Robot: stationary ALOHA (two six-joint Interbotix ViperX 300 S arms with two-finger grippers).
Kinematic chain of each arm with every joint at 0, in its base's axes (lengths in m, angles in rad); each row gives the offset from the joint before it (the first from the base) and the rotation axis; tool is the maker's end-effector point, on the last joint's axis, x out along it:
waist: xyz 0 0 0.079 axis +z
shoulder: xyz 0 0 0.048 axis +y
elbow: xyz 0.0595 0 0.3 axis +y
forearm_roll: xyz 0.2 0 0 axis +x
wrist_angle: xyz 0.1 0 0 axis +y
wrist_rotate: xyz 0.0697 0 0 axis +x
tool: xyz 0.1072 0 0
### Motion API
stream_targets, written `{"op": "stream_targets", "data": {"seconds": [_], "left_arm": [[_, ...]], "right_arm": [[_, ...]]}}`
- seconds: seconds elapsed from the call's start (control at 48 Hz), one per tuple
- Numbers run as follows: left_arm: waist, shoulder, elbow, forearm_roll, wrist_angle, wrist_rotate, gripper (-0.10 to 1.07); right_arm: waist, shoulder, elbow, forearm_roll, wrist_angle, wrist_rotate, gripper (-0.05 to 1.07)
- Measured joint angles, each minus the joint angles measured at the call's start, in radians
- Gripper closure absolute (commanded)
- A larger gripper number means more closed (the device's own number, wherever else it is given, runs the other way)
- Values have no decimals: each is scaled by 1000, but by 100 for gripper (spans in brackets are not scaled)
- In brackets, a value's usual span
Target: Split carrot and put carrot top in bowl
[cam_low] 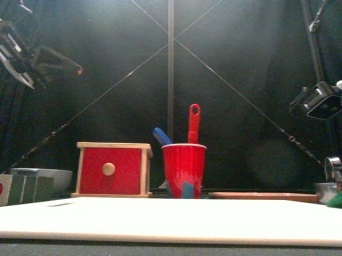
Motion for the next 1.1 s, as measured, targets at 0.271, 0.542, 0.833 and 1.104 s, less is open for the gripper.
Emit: {"op": "stream_targets", "data": {"seconds": [0.271,0.542,0.833,1.104], "left_arm": [[0,0,0,-5,0,-2,55],[-25,38,-11,-133,-31,-29,15],[-77,186,-63,-273,-60,-44,-6],[-91,359,-141,-336,-107,-49,-5]], "right_arm": [[-92,-97,-57,-273,54,0,55],[-229,-133,-101,-649,54,3,55],[-318,-120,-184,-865,29,3,55],[-322,-69,-281,-968,28,3,55]]}}
